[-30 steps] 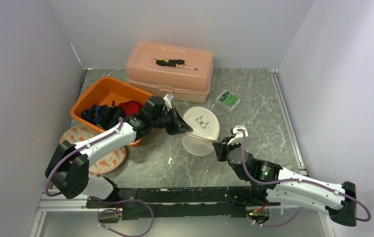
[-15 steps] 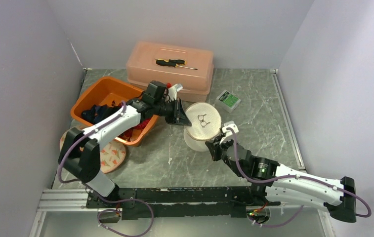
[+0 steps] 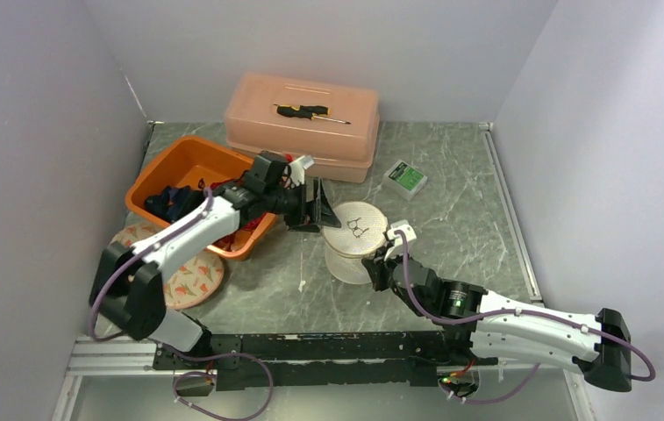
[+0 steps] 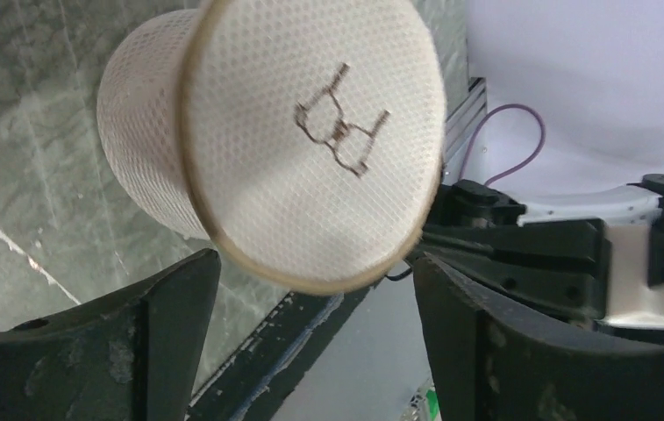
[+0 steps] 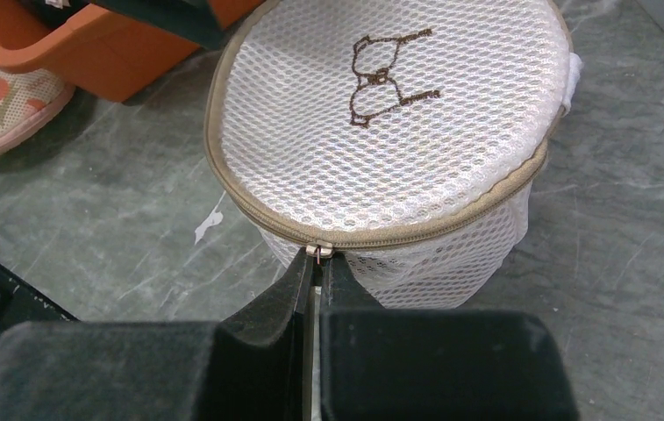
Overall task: Unzip the laundry bag and remove the bra
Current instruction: Unzip the laundry bag at the center of the board.
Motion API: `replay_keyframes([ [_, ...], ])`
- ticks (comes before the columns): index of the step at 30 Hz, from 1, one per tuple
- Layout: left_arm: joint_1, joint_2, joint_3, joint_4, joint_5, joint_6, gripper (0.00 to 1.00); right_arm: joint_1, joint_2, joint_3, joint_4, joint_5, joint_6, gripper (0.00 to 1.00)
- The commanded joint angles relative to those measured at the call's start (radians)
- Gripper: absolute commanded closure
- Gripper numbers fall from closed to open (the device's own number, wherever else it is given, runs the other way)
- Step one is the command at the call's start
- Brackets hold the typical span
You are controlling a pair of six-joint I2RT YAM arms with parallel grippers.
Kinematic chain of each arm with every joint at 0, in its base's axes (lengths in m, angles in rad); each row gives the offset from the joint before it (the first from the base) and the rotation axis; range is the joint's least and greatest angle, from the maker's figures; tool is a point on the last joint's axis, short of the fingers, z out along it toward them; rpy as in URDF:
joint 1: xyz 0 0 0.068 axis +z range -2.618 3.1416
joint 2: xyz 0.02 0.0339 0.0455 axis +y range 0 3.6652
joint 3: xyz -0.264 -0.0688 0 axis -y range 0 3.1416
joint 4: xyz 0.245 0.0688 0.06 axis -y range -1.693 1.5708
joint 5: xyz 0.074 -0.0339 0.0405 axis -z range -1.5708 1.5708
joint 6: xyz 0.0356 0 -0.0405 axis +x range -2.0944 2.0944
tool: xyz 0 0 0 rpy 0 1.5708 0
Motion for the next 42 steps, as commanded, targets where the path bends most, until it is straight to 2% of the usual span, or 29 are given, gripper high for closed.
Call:
replay_keyframes([
  [1,0.002,-0.17,-0.079,0.021,-0.089,-0.192,0.13,0.005,0.006,-0.001,0.066,0.025,0.017,1.0],
  [5,-0.023,-0.27,-0.221,0.108,-0.132,-0.411,0.12,0.004,0.022,0.001,0.078,0.028,0.016,1.0],
  [9,-0.159,-0.348,-0.364,0.274,-0.288,-0.644,0.13,0.004,0.041,0.001,0.102,0.022,0.01,1.0],
  [14,-0.246,-0.271,-0.29,0.225,-0.436,-0.69,0.12,0.004,0.071,0.009,0.117,0.012,0.006,1.0],
  [22,-0.262,-0.143,-0.236,0.277,-0.456,-0.746,0.18,0.004,0.068,0.001,0.113,0.003,0.014,1.0],
  [26,-0.263,-0.08,-0.225,0.305,-0.413,-0.748,0.28,0.004,0.063,-0.003,0.109,-0.001,0.015,1.0],
  [29,-0.262,-0.074,-0.241,0.326,-0.417,-0.746,0.42,0.004,0.064,0.002,0.099,0.002,0.011,1.0],
  [36,-0.229,-0.116,-0.232,0.282,-0.443,-0.656,0.97,0.002,0.037,0.04,-0.006,0.071,0.02,1.0],
  [42,-0.14,-0.109,-0.208,0.293,-0.302,-0.55,0.97,-0.04,0.033,0.114,-0.158,0.101,0.082,1.0],
])
